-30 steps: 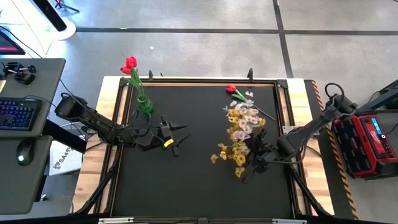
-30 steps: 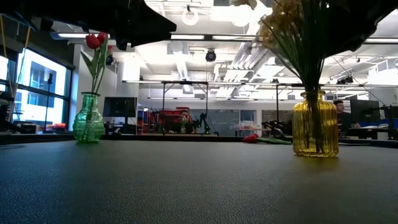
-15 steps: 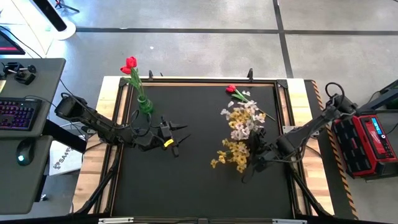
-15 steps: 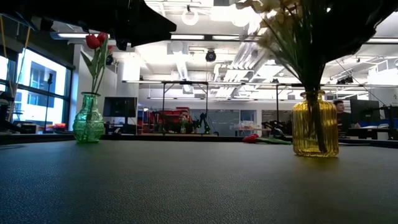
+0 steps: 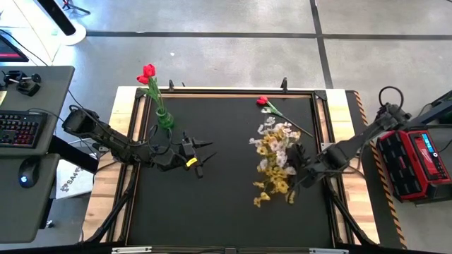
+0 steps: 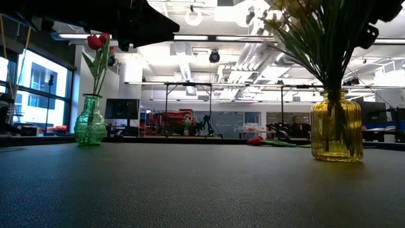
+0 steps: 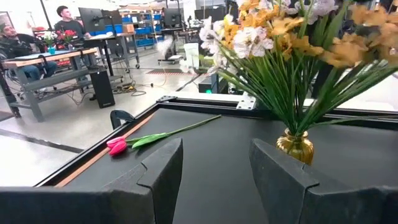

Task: Sort flowers into vase by color
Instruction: Put the white flower into the yellow vase

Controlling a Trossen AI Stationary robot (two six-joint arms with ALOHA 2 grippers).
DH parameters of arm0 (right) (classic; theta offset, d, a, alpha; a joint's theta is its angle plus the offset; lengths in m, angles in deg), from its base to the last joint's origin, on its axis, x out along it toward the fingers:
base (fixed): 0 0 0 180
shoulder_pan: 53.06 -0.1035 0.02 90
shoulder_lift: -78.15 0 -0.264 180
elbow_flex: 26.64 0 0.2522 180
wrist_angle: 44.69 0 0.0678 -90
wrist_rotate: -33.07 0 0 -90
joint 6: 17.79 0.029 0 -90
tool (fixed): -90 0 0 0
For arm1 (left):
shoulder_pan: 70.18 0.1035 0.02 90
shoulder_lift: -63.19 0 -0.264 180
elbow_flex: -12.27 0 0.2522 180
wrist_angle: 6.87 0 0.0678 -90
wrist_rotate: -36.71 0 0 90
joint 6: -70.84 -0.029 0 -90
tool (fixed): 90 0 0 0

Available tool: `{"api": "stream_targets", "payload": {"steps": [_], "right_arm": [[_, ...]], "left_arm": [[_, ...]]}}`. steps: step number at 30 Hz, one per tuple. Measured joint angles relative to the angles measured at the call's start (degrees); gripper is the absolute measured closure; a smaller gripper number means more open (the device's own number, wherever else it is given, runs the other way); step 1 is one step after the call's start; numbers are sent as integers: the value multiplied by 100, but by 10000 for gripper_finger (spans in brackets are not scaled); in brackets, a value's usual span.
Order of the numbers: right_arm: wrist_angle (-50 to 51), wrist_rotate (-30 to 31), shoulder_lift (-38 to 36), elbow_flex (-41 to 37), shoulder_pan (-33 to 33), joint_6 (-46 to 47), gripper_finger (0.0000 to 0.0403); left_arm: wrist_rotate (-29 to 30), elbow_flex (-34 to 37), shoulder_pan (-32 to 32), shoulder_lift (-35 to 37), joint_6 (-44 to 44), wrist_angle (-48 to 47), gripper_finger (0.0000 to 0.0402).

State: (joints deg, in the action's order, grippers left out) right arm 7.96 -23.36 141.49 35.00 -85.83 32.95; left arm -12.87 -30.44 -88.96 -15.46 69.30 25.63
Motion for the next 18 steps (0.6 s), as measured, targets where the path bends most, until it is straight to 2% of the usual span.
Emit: {"api": "stream_targets", "payload": {"steps": [7,13,18], "right_arm": [[2,43,-308,0,0,-31,196],[5,37,-339,0,0,-87,199],[29,30,-470,68,0,-189,199]], "left_arm": [[-11,0,-1,0,-2,0,227],[-407,-2,-2,-25,-198,-4,227],[-419,-2,-2,-35,-210,-16,227]]}}
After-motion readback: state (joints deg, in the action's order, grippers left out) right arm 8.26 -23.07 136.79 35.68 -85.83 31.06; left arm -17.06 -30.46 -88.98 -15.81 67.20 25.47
